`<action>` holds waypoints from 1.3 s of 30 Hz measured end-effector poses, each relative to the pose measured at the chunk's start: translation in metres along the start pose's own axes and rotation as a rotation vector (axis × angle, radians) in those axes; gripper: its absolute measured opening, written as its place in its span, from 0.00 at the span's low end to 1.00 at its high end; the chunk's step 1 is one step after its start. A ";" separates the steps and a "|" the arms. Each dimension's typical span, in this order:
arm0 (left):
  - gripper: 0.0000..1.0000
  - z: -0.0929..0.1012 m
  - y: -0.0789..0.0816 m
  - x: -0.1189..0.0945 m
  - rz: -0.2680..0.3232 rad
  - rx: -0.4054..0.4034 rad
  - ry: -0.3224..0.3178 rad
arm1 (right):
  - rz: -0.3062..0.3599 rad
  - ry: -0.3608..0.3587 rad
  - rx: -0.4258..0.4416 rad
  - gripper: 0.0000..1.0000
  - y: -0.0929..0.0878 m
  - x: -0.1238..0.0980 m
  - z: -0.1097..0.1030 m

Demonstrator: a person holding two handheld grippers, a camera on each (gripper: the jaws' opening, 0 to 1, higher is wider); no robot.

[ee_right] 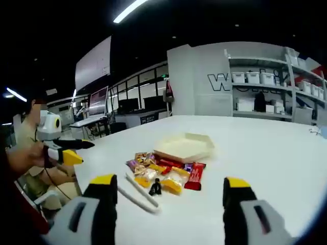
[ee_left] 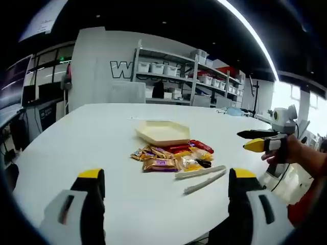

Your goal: Place the target food into the container with the food tongs after gripping and lifting it, then release it inside without dropping or visibly crushing the food.

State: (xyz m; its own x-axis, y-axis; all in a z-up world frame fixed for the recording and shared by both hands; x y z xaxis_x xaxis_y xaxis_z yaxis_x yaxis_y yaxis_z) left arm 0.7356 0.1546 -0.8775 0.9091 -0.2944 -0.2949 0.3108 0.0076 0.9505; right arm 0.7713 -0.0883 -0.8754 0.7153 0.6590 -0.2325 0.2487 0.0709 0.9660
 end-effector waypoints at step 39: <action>0.99 0.008 -0.009 -0.001 -0.025 0.056 -0.028 | -0.030 0.019 -0.046 0.83 -0.009 0.001 -0.011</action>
State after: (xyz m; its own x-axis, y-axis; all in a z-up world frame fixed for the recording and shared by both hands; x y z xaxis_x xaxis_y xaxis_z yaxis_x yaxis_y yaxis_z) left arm 0.7293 0.1474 -0.8850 0.8927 -0.3208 -0.3165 0.3166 -0.0532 0.9471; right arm 0.7627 -0.0798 -0.8828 0.6956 0.6699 -0.2593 0.2391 0.1245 0.9630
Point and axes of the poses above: the point that each gripper's makers call its tool centre point, and the gripper's own axes: x roughly forward along the fingers, z roughly to its right, y roughly out of its top, the point moved 2 cm from there along -x, roughly backward along the fingers, and after that the axes turned 5 degrees about y, right-handed, at the moved point
